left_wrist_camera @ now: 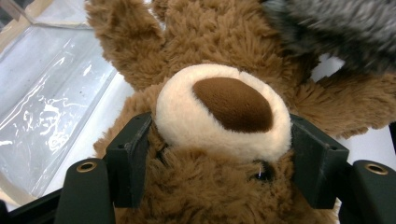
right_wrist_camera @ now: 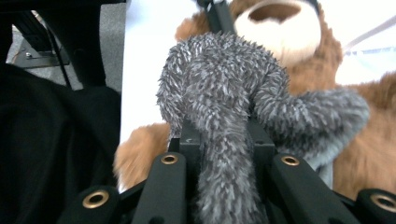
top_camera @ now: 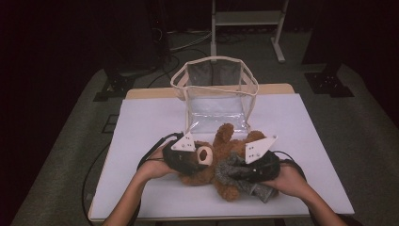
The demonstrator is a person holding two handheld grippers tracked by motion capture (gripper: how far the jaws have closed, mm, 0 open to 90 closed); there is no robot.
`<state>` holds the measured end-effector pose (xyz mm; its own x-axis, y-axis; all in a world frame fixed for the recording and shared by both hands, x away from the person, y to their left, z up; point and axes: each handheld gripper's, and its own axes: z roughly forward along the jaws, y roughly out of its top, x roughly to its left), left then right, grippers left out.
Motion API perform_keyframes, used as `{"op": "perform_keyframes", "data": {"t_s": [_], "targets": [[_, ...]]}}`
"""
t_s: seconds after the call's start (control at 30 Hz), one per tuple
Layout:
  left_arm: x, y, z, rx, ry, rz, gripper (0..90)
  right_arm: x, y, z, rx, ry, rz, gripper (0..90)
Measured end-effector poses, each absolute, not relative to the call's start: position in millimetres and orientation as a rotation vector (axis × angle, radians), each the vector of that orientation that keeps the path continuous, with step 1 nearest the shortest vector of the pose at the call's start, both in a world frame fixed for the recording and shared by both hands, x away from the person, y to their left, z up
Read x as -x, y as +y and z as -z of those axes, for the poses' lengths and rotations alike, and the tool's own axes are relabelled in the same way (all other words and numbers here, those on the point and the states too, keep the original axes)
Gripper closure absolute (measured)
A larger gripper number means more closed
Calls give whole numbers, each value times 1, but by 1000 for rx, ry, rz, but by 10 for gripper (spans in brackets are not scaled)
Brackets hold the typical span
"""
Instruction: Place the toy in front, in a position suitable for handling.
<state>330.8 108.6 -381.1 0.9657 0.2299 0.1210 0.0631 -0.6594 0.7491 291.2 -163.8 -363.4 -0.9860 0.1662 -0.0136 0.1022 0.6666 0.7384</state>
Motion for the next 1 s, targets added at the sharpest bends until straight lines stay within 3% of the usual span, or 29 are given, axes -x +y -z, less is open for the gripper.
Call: {"op": "perform_keyframes", "data": {"t_s": [0.23, 0.5, 0.77, 1.0], "targets": [[-329, 116, 385, -2270, 196, -250, 308, -302, -144, 364, -178, 2797, -1229, 735], [-327, 117, 384, -2280, 181, -251, 303, -302, -195, 351, -330, 2692, -1214, 733], [-325, 109, 368, -2283, 145, -264, 241, -302, -227, 368, -464, 2689, -1277, 733], [-328, 102, 369, -2313, 138, -211, 340, -303, -223, 363, -439, 2697, -1295, 733]]}}
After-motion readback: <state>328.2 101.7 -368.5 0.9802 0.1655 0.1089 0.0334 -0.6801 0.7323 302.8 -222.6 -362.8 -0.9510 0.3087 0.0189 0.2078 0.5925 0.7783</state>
